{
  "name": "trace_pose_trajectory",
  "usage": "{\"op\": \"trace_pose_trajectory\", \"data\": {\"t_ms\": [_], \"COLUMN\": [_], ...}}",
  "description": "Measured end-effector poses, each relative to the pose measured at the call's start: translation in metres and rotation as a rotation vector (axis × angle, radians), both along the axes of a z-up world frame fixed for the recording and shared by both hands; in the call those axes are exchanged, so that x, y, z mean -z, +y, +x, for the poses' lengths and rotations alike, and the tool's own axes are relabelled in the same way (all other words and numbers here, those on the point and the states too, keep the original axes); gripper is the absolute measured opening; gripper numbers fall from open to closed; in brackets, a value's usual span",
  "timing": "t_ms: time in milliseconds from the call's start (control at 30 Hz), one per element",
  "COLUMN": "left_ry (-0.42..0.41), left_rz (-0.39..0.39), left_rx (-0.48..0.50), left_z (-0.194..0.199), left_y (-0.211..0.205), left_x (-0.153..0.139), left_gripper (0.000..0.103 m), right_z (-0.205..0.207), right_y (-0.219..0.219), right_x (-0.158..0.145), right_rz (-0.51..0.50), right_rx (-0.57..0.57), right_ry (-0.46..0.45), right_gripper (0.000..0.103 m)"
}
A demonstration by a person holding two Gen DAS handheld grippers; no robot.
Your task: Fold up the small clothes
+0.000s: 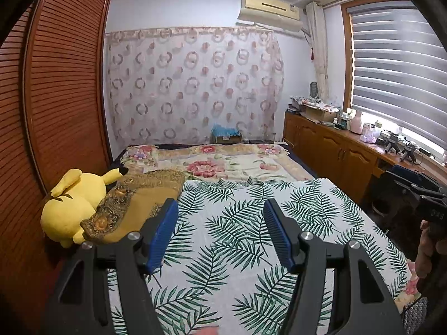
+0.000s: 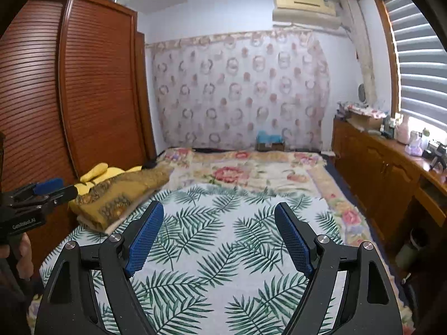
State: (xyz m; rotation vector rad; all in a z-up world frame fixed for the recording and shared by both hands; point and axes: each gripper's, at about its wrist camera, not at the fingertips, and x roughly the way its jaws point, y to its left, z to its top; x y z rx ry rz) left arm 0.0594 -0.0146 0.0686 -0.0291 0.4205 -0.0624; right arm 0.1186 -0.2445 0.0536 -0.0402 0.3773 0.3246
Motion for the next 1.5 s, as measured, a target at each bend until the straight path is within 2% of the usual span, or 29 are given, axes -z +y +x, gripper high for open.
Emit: {"op": "trace_pose_trajectory", "data": {"t_ms": [233, 1500], "left_ry": [-0.021, -0.025], "left_rz": [0.005, 0.016], "left_rx": [-0.009, -0.014], "left_z": [-0.007, -0.008], "left_y": [0.001, 0.004], "left_x": [-0.005, -0.007], "left_gripper": [0.063, 0.063], "right_z": [-0.003, -0.002], "right_y": [-0.002, -0.009], "right_x": [0.001, 0.007], "right_rz": [0.0, 0.004], "right_rx": [0.009, 0.015], "right_ry": [-0.006, 0.003], "right_gripper": [0.084, 0.084]}}
